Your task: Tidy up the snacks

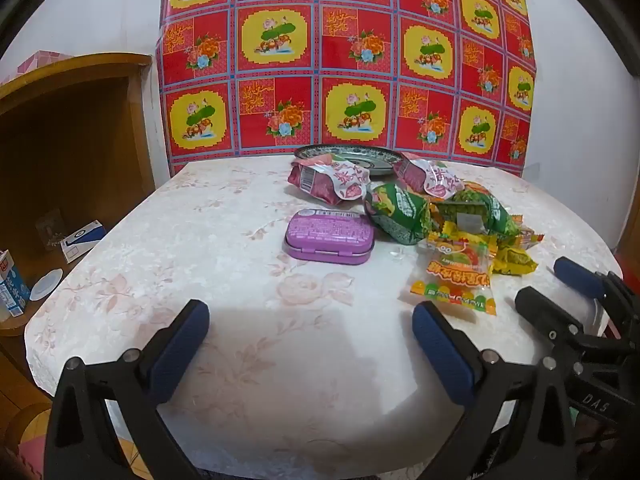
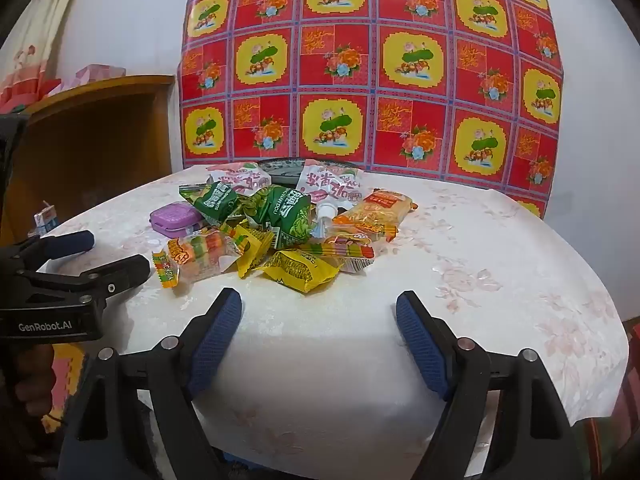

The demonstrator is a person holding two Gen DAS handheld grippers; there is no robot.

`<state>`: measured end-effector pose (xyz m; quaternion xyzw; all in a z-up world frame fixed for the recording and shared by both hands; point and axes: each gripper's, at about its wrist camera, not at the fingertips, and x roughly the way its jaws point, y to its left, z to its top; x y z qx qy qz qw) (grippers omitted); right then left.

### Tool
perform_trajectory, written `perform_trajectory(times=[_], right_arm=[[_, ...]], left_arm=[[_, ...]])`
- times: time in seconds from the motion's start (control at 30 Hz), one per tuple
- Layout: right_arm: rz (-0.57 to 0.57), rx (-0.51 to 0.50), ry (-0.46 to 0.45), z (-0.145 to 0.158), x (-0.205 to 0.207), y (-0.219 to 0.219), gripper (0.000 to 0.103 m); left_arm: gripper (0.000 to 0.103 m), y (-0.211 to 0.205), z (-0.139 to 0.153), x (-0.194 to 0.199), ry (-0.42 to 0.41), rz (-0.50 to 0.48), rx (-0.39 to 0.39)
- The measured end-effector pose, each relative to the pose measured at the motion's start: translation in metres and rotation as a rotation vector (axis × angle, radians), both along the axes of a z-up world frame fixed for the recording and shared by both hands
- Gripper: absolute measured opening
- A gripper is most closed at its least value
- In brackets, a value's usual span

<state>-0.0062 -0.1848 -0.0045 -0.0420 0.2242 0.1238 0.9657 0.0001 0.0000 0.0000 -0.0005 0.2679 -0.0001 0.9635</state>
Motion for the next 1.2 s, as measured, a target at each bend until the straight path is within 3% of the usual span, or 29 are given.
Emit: perform_trajectory(times=[1.2], right_arm=[[0.0,0.001,-0.002,-0.0013,-0.0001,0.0007,0.081]], left_arm=[[0.103,0.0054,0.0001,-0.0009,-0.004,0.007,0.002]])
